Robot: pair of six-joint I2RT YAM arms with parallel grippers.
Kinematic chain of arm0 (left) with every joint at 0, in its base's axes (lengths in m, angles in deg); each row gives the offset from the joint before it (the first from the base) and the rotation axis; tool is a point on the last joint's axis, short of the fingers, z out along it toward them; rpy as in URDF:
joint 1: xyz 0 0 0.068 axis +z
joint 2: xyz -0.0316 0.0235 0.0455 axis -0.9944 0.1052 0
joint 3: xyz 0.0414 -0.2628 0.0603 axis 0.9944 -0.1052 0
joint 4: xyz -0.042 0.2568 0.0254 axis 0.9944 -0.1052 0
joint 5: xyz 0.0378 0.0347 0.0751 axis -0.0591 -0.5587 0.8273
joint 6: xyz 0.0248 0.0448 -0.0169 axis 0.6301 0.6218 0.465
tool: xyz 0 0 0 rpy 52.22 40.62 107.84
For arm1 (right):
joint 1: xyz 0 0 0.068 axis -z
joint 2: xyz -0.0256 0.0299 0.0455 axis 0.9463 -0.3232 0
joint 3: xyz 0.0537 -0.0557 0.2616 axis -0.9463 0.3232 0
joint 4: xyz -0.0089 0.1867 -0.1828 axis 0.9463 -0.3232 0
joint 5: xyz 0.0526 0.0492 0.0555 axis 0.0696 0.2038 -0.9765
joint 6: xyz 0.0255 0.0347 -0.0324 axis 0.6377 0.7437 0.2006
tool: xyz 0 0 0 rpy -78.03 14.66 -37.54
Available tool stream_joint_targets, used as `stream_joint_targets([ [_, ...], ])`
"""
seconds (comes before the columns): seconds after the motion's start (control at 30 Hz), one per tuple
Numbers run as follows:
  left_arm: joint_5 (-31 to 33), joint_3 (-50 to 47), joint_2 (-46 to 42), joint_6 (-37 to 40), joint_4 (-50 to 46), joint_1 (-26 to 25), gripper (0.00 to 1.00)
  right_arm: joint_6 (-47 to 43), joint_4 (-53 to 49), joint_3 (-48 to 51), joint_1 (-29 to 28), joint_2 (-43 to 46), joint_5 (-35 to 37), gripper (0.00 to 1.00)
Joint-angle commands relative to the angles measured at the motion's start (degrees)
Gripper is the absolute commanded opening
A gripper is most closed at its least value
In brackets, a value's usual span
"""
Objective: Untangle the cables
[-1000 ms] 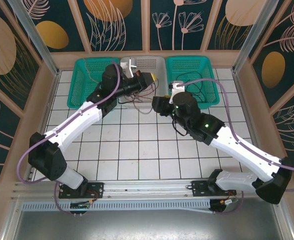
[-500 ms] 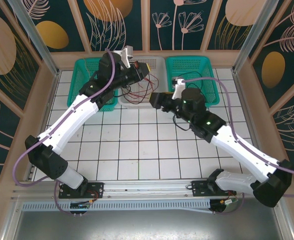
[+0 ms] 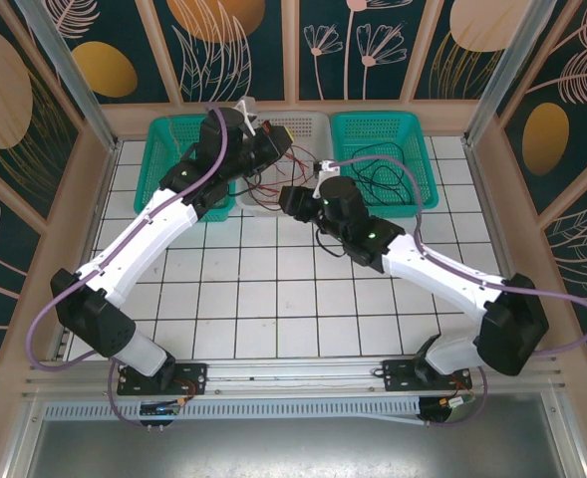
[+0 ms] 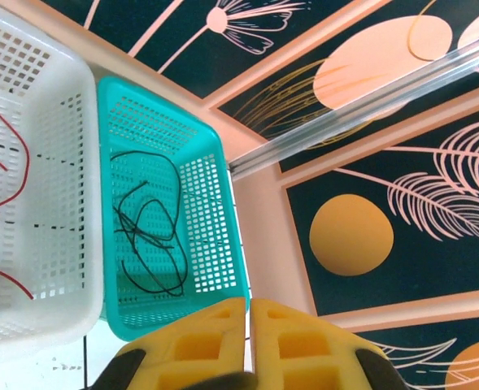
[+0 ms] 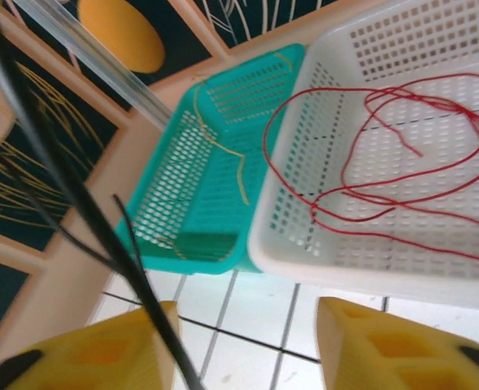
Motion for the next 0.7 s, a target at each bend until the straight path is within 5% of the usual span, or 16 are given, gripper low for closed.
stream_joint_targets([
  [0.0,1.4,-0.9,-1.7,-2.0,2.0,0.1,0.00,-0.3,-1.7,-3.8,-1.2,-1.6,6.1,0.29],
  [0.17,4.5,-0.2,-1.9,5.0,-1.3,0.1,0.00,-2.5,-7.0,-3.5,-1.5,-0.8,9.7,0.00],
  [0.33,8.3,2.9,-0.4,20.7,-9.7,0.1,0.00,-9.6,-14.2,-3.8,-1.5,2.7,8.9,0.00],
  [0.53,0.7,7.1,1.7,38.5,-19.0,-0.5,0.00,-19.8,-26.0,-7.3,-1.8,3.4,6.3,0.00],
  [0.67,1.4,7.0,2.7,45.2,-25.0,-2.6,0.00,-23.3,-31.3,-10.1,-2.4,2.3,8.2,0.00],
])
